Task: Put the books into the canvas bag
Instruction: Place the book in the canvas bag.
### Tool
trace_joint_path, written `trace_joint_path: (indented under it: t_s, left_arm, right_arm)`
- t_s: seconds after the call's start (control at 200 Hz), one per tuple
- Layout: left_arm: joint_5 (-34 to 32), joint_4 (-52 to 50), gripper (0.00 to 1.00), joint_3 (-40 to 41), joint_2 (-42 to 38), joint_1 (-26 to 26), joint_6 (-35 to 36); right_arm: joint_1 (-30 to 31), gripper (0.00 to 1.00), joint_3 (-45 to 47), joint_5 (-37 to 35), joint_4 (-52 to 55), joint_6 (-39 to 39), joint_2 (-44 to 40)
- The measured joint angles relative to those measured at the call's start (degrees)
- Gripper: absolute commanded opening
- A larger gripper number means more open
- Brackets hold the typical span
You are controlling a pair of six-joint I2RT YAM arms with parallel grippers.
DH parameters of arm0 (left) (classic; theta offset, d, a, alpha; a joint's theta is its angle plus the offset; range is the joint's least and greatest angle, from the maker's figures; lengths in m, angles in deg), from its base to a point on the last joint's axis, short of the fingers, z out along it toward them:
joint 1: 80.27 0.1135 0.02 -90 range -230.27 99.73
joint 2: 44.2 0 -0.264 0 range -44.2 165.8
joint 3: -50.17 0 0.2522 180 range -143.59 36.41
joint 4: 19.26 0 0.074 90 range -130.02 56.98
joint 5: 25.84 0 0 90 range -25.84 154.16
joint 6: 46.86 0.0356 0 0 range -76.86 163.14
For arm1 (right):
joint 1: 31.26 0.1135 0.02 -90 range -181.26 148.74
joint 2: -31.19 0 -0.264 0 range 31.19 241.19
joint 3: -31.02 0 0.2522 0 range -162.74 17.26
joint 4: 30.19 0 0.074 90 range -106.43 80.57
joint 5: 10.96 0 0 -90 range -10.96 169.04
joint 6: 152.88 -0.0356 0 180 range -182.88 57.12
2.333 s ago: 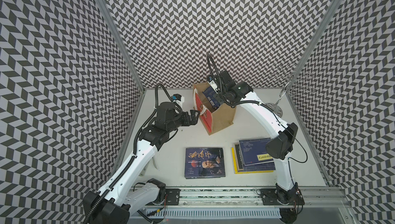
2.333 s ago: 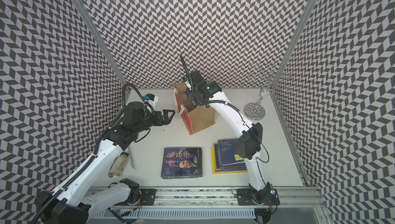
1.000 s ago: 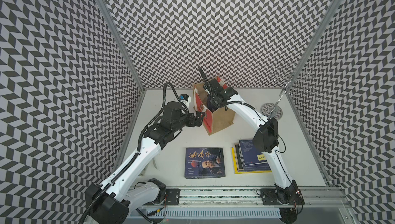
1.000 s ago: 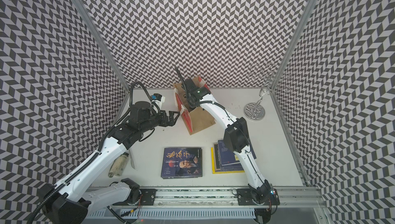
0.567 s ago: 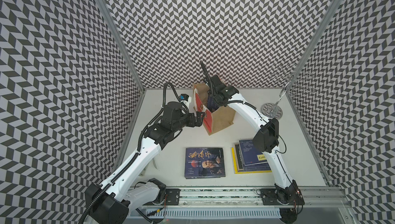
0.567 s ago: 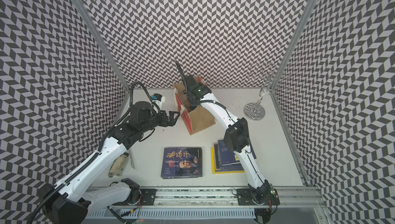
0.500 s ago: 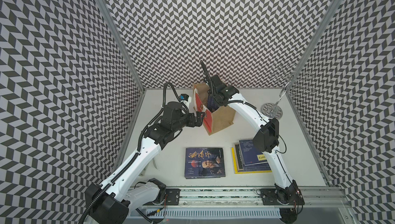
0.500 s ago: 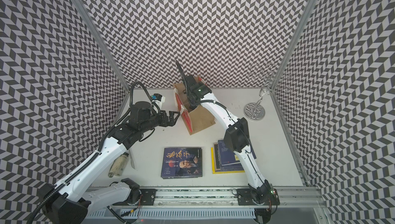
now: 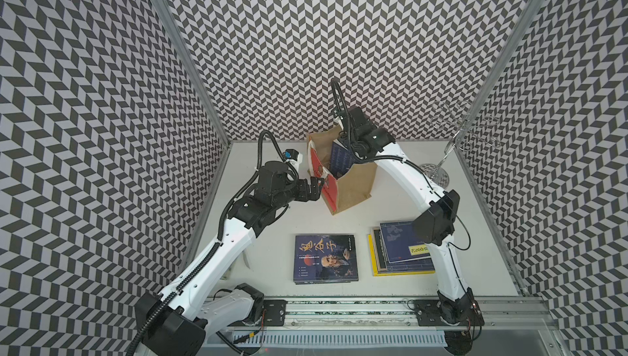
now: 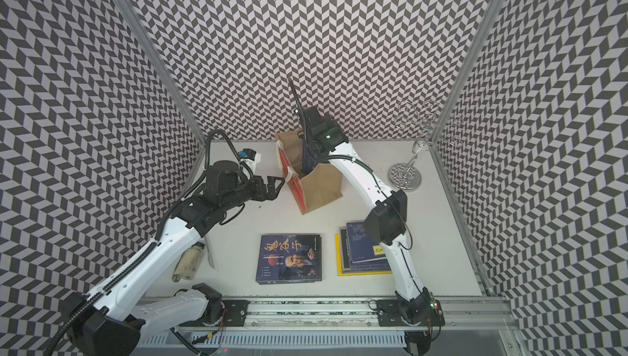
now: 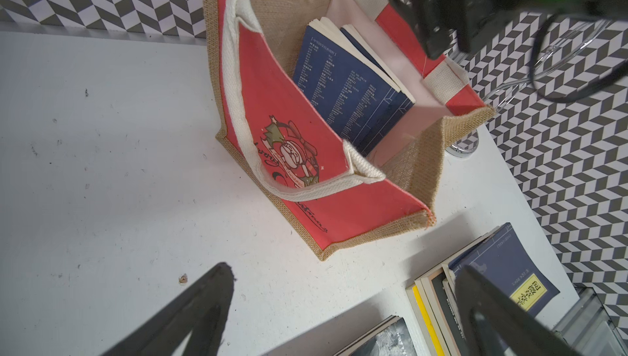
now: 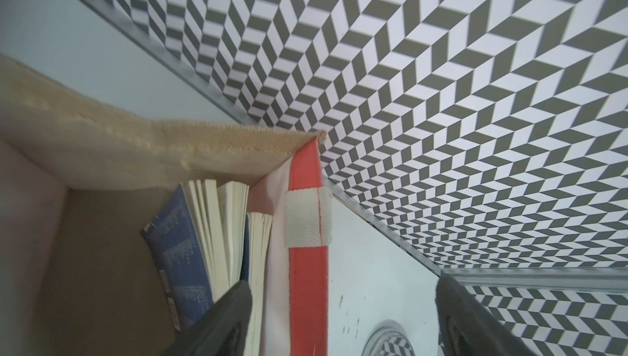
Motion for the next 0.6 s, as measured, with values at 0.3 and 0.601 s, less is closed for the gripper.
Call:
trace_joint_path:
  t_s: [0.3, 0.601]
  left_arm:
    - [6.16, -0.24, 0.99, 4.5, -3.65, 3.37, -0.61]
    - [10.82, -0.83, 1.0, 11.3, -9.92, 3.37, -0.68]
  right_arm:
    - [-0.02, 0.99, 17.51, 15.41, -1.05, -8.22, -20.9]
    - [1.55, 0.99, 58.86, 28.59, -11.56, -18.43, -52.22]
